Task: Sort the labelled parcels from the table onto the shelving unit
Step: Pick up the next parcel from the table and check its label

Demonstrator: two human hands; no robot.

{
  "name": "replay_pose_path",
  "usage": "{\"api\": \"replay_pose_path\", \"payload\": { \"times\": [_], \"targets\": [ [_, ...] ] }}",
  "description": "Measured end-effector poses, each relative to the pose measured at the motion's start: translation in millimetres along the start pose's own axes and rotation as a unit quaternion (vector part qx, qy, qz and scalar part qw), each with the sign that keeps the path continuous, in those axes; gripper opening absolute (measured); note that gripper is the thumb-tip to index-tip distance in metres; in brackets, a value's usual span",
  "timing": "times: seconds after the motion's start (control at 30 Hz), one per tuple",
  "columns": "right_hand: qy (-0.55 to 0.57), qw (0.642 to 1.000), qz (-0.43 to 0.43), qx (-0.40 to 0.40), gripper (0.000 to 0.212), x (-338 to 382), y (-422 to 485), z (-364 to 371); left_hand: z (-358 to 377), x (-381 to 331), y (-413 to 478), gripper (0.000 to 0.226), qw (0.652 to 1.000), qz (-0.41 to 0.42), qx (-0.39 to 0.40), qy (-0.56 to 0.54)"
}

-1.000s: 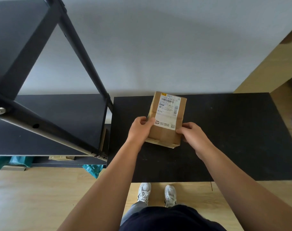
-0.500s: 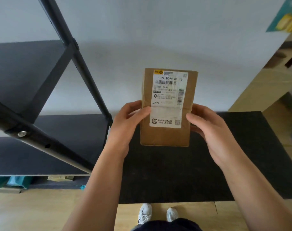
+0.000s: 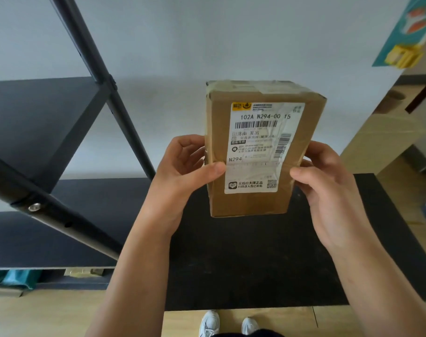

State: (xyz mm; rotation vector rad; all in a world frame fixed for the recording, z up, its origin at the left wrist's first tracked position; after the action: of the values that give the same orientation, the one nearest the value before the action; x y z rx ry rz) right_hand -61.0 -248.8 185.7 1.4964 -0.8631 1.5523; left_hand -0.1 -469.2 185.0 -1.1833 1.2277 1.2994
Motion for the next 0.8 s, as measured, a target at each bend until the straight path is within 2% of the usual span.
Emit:
{"api": "replay_pose_path", "payload": {
  "times": [0.27, 0.37, 0.57, 0.8],
  "targets": [
    [-0.019, 1.000, 0.013, -0.001, 0.041, -1.6, -1.3, -4.0, 6.1, 0.9, -1.0, 0.051, 1.000, -0.017, -0.015, -0.008],
    [-0.031, 0.999, 0.030, -0.003, 0.031, -3.3, -3.1, -3.6, 10.2, 3.0, -1.1, 0.049, 0.998, -0.051, -0.043, -0.018],
    [-0.052, 0.995, 0.090, -0.002, 0.017, -23.9, -4.5, -5.9, 22.2, 18.2, -9.3, 0.069, 0.988, -0.139, -0.072, -0.007],
    [-0.084, 0.986, 0.136, 0.041, 0.025, -57.5, -18.5, -4.8, 37.3, 51.7, -46.7, 0.078, 0.974, -0.190, -0.124, -0.026]
  ]
}}
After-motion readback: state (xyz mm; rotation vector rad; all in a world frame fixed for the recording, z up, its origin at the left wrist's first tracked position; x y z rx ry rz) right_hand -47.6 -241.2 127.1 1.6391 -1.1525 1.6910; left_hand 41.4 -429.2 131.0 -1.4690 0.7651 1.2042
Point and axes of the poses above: each hand's wrist, its own y-axis towards the middle knuckle, its own z-axis out of the palm, x = y × z, the point moved 3 cm from there along y, towards the middle knuckle, and after that the axes turned 13 degrees about x, right-handed, at the moved point
